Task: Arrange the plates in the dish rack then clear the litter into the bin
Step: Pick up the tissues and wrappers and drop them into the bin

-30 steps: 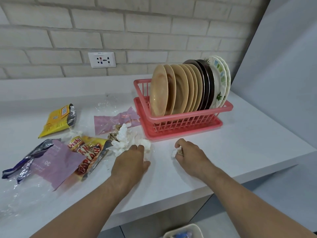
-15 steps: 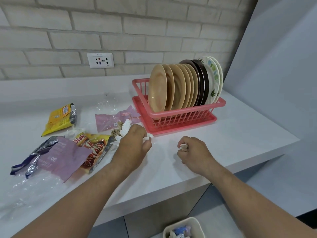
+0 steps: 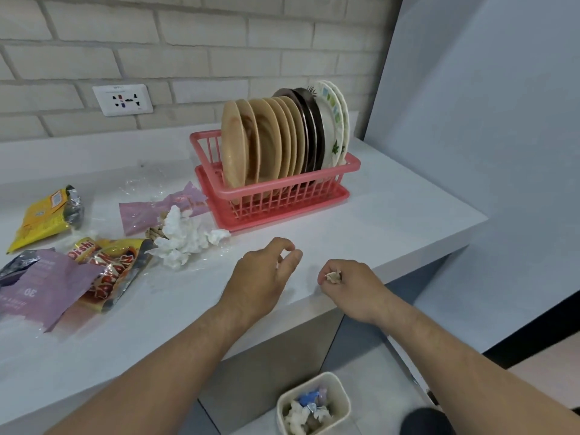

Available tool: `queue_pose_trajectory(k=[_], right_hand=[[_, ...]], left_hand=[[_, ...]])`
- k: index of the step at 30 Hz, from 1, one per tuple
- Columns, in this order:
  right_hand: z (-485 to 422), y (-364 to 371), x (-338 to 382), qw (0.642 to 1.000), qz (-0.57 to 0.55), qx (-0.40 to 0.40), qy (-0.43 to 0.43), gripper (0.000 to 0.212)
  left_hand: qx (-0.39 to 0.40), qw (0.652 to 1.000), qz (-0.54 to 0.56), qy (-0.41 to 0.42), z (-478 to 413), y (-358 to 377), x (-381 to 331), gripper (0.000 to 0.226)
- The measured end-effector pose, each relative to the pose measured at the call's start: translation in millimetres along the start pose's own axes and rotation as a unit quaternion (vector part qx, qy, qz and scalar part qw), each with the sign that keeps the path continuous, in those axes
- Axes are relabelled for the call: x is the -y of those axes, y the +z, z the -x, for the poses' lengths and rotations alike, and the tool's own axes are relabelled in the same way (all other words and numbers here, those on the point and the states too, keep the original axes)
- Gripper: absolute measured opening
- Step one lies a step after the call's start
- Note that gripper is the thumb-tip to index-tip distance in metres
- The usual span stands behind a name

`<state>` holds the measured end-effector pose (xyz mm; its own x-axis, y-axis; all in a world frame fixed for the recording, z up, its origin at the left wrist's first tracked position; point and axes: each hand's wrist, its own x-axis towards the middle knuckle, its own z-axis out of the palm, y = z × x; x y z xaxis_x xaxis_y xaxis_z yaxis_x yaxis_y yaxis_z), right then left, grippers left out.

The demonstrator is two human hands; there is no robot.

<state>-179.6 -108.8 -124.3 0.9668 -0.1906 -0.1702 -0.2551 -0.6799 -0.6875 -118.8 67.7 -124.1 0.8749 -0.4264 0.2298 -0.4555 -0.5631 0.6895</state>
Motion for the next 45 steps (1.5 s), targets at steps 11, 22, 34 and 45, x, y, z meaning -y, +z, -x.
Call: queue_pose_trajectory(k=[11,22,34,45], right_hand=[[26,-61,-92,0.997,-0.064,0.053,-0.001,0.019],[45,16,-232,0.992,-0.021,0.102,0.077,0.041],[25,211,-398,0.967,0.004,0.197,0.164,0.017],[-91,394,-477,0.962,0.148,0.224,0.052,0.036]], left_hand=[[0.008,0.993,0.067,-0.101,16,101,-60,0.019],[0.040,0.977,-0.027,-0.210,90,228,0,0.046],[0.177,0.928,0.049,-0.325,164,368,183,0.028],[0.208,0.951,-0.037,-0.224,213,435,299,0.022]])
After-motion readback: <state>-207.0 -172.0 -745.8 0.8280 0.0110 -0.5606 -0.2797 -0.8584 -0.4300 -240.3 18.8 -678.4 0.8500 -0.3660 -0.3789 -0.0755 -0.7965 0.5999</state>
